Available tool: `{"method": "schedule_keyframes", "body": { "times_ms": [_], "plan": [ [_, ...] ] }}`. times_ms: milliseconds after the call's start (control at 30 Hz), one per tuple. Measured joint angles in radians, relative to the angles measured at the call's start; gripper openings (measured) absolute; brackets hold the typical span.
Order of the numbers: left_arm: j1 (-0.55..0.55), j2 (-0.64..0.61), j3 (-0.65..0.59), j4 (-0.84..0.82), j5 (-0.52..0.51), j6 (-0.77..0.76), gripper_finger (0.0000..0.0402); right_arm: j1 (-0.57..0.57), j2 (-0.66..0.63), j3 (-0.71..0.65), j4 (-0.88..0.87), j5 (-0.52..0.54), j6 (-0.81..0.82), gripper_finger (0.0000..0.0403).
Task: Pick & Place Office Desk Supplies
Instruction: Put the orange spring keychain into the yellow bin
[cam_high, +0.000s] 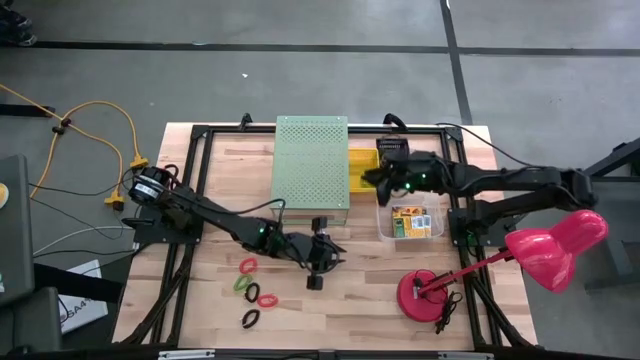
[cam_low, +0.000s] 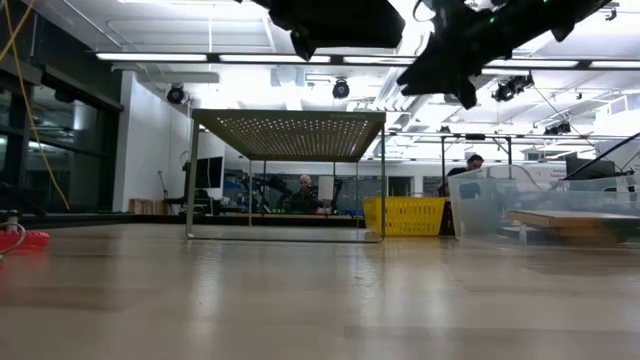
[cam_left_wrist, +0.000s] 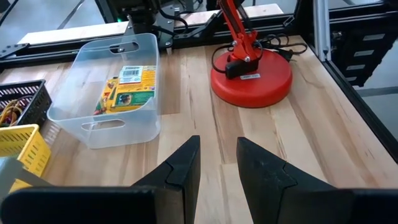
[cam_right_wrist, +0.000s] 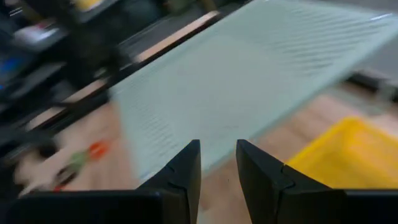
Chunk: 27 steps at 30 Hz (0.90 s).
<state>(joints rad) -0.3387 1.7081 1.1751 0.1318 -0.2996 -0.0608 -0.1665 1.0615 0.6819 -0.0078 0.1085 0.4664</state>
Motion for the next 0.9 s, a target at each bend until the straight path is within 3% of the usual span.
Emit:
{"method": "schedule_keyframes", "body": {
  "times_ms": [200,533,700,900],
  "plan": [
    [-0.036,0.0,0.0,-0.005,0.0,0.001,0.0101,0.17,0.019,0.0,0.045,-0.11,0.0,0.0091],
    [-0.143,0.0,0.0,-0.139,-0.011,-0.08,0.0101,0.451,0.144,0.0,0.264,-0.108,-0.002,0.0091],
    [-0.202,-0.001,0.0,-0.252,-0.014,-0.234,0.0101,0.529,0.23,0.0,0.366,-0.066,-0.003,0.0091],
    [-0.277,-0.001,0.0,-0.509,-0.019,-0.617,0.0101,0.563,0.286,0.0,0.387,-0.051,-0.002,0.0091]
  ]
}}
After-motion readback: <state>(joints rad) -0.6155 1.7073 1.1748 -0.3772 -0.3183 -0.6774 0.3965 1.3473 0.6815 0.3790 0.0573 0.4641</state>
